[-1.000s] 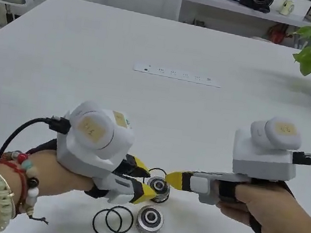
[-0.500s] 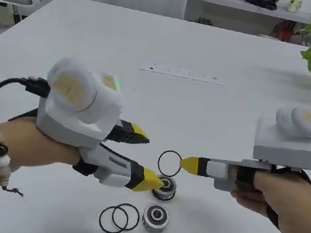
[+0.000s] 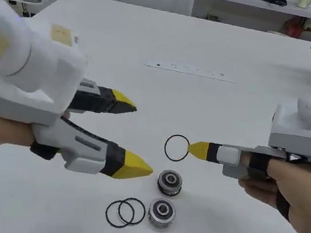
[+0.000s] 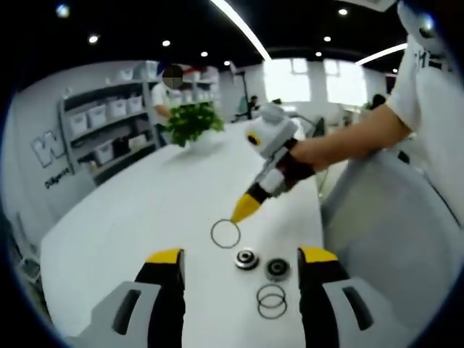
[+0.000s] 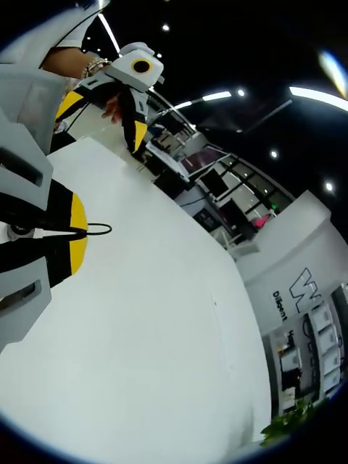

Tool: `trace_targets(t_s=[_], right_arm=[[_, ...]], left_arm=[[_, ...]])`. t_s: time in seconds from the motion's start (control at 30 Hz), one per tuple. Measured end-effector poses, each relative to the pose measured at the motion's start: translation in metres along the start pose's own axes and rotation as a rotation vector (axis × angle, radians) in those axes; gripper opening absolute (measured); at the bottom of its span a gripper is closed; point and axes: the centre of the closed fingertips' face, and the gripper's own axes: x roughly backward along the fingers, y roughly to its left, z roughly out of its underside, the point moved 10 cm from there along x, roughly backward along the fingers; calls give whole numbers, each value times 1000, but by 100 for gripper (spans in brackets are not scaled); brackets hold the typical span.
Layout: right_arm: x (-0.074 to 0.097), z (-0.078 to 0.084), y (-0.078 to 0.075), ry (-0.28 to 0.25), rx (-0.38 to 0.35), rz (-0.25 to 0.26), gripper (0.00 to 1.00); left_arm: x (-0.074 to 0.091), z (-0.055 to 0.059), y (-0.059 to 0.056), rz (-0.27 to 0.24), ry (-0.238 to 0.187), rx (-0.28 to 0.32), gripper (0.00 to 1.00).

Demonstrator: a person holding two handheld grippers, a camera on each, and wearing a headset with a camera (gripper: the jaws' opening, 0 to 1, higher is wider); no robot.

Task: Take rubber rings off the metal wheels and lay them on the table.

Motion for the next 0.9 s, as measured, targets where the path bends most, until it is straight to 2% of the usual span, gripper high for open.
trace_targets(t_s=[0.1,0.17,0.23,0.4,0.5,0.63,0.9], right_arm=[[0,-1,2,-16,-24,-21,0],[0,0,4,-16,-24,-27,0],[-1,1,5,-13,-24,-31,0],[-7,5,10,10,-19,-56,0],[-13,12,13,44,-23,-72,0],[-19,20,16,88,-26,-91,0],[-28,35,23,172,-2,-114,0]], left_arm=[[10,9,-3,-27,14,33,67],[16,14,-6,-45,26,32,68],[23,20,-10,-64,28,39,70],[35,34,-20,-113,34,102,71],[40,43,-26,-145,28,167,72],[46,57,-29,-164,21,211,73],[49,73,-36,-192,18,271,73]])
